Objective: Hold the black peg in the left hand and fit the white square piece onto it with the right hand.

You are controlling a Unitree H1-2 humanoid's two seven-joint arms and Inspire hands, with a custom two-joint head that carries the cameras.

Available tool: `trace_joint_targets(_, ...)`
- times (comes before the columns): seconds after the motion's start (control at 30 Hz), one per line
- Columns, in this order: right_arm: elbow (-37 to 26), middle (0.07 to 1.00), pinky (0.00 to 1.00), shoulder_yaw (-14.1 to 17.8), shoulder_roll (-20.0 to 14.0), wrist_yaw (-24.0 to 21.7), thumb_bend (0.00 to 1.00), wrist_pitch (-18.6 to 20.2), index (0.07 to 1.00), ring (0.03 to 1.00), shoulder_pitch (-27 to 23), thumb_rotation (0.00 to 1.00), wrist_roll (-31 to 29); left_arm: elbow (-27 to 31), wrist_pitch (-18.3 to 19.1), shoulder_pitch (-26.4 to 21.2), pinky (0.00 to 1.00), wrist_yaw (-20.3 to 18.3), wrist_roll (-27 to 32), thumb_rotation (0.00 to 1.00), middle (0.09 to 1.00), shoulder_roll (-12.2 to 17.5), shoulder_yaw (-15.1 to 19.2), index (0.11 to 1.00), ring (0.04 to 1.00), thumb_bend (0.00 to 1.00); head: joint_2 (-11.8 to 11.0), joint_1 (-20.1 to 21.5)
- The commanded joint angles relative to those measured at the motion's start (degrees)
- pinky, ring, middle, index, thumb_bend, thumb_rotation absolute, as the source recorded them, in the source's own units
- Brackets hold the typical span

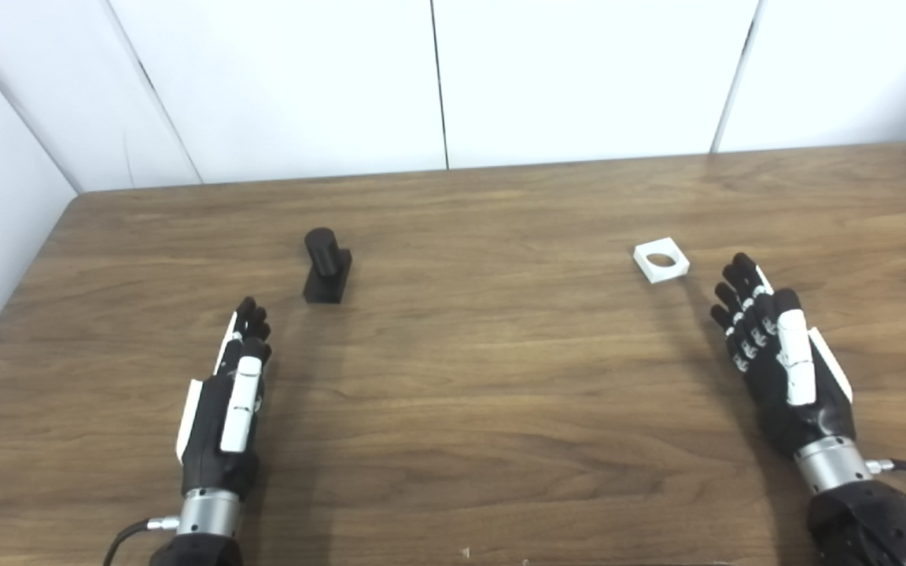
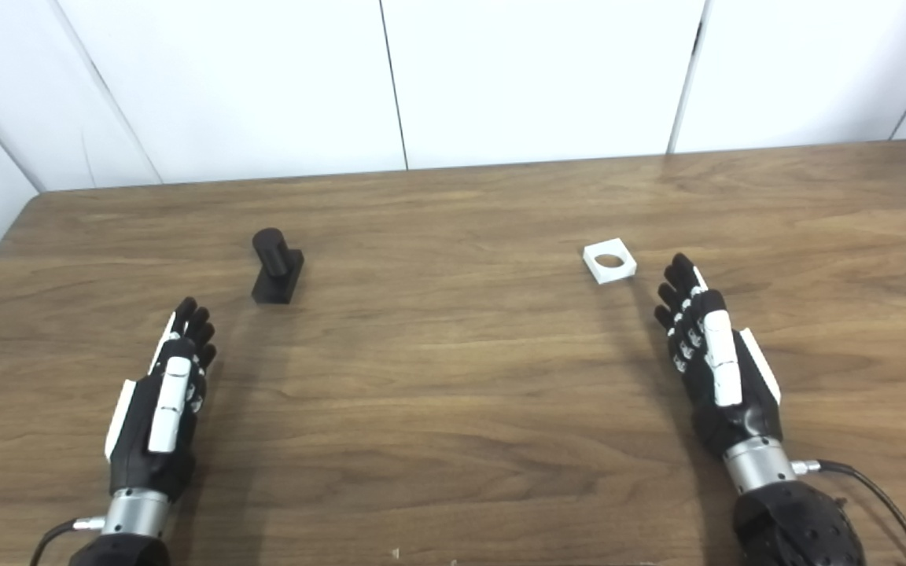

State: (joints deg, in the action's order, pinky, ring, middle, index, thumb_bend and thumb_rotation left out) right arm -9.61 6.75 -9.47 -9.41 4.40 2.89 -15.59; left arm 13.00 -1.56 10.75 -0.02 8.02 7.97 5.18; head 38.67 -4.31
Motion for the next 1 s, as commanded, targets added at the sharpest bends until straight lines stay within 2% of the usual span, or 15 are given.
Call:
trace_joint_targets(0.0, -1.24, 1.0, 1.0, 0.12, -0.04, -0.19, 0.52, -1.86, 0.993, 1.0, -1.52, 1.0, -0.17, 2.22, -1.85, -0.72, 1.0, 0.28, -0.77, 0.84, 1.0, -1.45, -0.03, 1.0, 1.0, 0.5, -0.08, -0.06)
trace_joint_targets(0.53, -1.87, 1.0, 1.0, 0.17, 0.01, -0.19, 0.52, -1.47, 0.996, 1.0, -1.34, 1.0, -0.81, 3.09, -0.98, -0.34, 1.0, 0.52, -1.23, 0.83, 1.0, -1.28, 0.0, 1.0, 1.0, 0.5, 0.19, -0.19)
trace_joint_targets(0.73, -1.43, 1.0, 1.0, -0.02, -0.13, -0.58, 0.51, -1.8, 1.0, 1.0, -1.31, 1.0, -0.94, 3.63, -0.21, -0.7, 1.0, 1.29, -1.32, 0.74, 1.0, -1.76, 0.48, 1.0, 1.0, 0.55, 0.19, -0.19)
trace_joint_targets(0.83, -1.3, 1.0, 1.0, -0.01, -0.19, -0.64, 0.52, -1.82, 1.0, 1.0, -1.3, 1.0, -1.01, 4.59, 1.26, -1.45, 1.0, 4.16, -6.6, 0.68, 0.999, -2.34, 0.45, 0.964, 1.0, 0.57, 0.21, -0.61)
trace_joint_targets(0.9, -1.15, 1.0, 1.0, 0.0, -0.23, -0.63, 0.52, -1.86, 1.0, 1.0, -1.33, 1.0, -0.94, 5.32, 2.49, -1.94, 0.97, 6.62, -13.5, 0.68, 0.986, -2.15, -0.14, 0.947, 0.984, 0.58, 0.18, -0.68)
trace_joint_targets(0.93, -1.1, 1.0, 1.0, -0.02, -0.25, -0.66, 0.52, -1.95, 1.0, 1.0, -1.34, 1.0, -0.91, 5.69, 3.33, -2.14, 0.98, 7.67, -16.56, 0.68, 0.992, -2.11, -0.41, 0.949, 0.992, 0.58, 0.18, -0.68)
trace_joint_targets(0.97, -1.0, 1.0, 1.0, -0.02, -0.26, -0.7, 0.52, -2.04, 1.0, 1.0, -1.37, 1.0, -0.92, 6.47, 5.42, -2.55, 0.96, 9.05, -21.86, 0.7, 0.982, -1.97, -1.0, 0.94, 0.979, 0.59, 0.08, -0.9)
